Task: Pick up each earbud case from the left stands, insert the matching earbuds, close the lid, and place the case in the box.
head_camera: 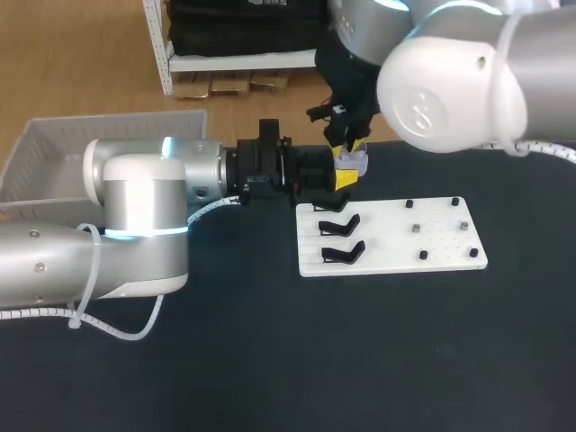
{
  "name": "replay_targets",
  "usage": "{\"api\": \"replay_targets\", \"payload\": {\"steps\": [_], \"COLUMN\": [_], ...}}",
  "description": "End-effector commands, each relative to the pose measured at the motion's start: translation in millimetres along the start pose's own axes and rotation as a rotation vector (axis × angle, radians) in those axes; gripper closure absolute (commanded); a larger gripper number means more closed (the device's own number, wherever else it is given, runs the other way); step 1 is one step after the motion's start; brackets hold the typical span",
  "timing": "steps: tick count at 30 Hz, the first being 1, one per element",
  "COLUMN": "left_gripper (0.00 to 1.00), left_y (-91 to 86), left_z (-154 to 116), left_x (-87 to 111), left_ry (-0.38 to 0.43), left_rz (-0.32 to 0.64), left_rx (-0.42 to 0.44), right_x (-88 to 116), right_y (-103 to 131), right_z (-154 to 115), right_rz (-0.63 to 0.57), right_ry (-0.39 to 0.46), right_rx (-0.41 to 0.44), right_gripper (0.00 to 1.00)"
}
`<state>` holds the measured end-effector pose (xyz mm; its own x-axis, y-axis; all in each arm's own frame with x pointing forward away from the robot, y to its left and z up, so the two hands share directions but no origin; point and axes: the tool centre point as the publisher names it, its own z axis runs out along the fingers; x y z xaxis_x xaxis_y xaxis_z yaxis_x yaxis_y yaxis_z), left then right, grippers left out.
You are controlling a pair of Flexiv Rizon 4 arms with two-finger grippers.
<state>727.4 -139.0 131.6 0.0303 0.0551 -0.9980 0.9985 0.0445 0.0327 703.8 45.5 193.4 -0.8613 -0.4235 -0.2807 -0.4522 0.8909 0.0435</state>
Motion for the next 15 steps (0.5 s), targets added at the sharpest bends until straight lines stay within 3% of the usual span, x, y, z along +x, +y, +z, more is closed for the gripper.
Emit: {"api": "replay_targets", "payload": {"steps": [1, 15], "left_gripper": [1.00, 1.00], "left_y": [-2.1, -2.1], "left_z": [0.3, 0.3], "left_x": [1.1, 1.1], "left_ry": [-0.005, -0.005], "left_rz": [0.005, 0.005], "left_rx": [-0.009, -0.009], "right_x": [-5.0, -3.5], "right_y": [-2.1, -7.5], "right_z": [3.1, 8.0], "right_rz": [0.001, -0.006], "right_ry": [0.012, 0.022], "right_rx": [-0.003, 0.007], "right_gripper": [1.00, 1.00]}}
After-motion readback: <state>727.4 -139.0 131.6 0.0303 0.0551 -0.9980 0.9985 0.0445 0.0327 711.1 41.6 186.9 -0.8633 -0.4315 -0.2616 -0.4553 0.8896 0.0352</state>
